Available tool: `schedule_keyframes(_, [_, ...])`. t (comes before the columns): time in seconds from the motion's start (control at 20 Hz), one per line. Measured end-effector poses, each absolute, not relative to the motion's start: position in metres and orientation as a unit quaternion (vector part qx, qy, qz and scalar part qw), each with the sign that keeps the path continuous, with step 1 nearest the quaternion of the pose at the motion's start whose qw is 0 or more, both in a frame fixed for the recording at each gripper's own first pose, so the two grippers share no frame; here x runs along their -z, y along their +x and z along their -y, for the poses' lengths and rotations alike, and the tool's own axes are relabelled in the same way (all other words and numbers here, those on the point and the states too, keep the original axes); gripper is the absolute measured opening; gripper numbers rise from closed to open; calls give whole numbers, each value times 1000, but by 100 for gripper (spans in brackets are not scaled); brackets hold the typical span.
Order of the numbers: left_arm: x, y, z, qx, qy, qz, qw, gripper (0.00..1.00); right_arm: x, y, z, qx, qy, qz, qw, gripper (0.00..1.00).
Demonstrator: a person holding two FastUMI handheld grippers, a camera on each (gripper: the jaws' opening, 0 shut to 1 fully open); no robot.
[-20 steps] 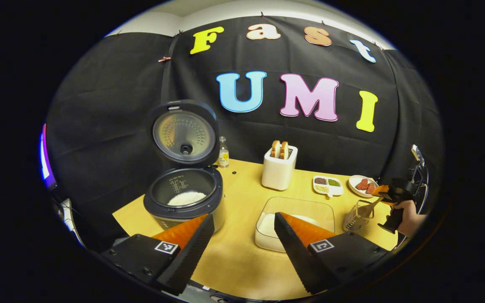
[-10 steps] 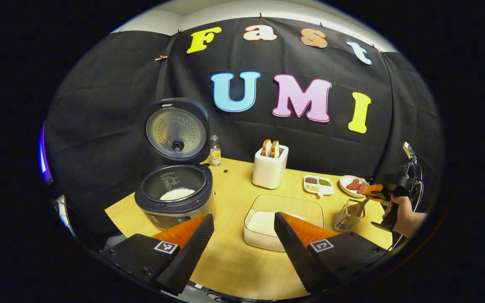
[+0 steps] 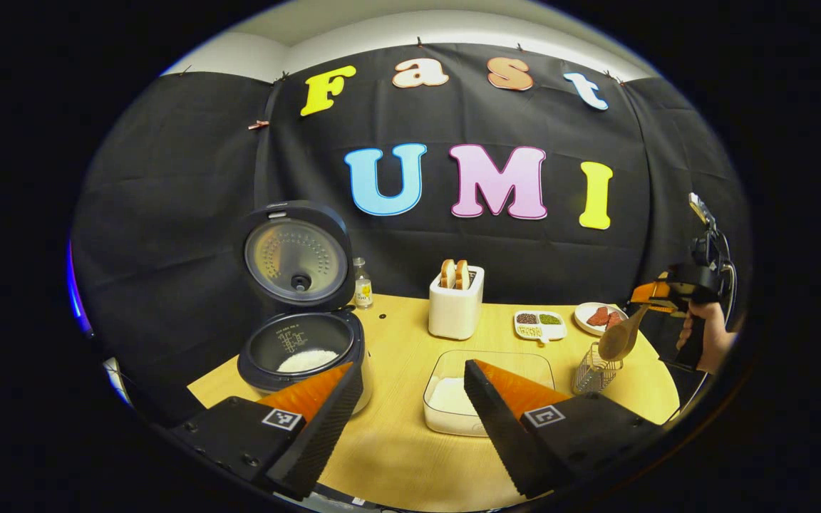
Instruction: Close the left gripper, press the button to open the rice cooker; take a wooden spoon from the chopstick holder with the right hand, scoop a spoonful of rice and pour it into the rice cooker, then put the wooden spoon back into the chopstick holder.
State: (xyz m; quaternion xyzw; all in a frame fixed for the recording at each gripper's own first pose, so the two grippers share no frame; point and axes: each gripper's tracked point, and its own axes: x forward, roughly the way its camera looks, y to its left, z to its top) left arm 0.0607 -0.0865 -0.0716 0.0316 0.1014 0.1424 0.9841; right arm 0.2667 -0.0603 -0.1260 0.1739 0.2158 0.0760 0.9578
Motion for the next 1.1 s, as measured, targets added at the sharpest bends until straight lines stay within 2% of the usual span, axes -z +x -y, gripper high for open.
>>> schedule_keyframes(0.3, [76, 60, 59, -129, 9, -103, 986, 97, 108, 238, 22, -98, 155, -222, 958, 19])
schedule_keyframes(0.6, [91, 60, 0, -124, -19, -119, 985, 97, 87, 224, -30, -117, 138, -206, 962, 18])
schedule_keyframes(0.9, [99, 70, -50, -120, -45, -126, 984, 95, 86, 214, -89, -148, 121, -208, 959, 18])
schedule_keyframes(1.1, [104, 76, -65, -106, -53, -133, 984, 95, 114, 201, -116, -156, 101, -225, 956, 18])
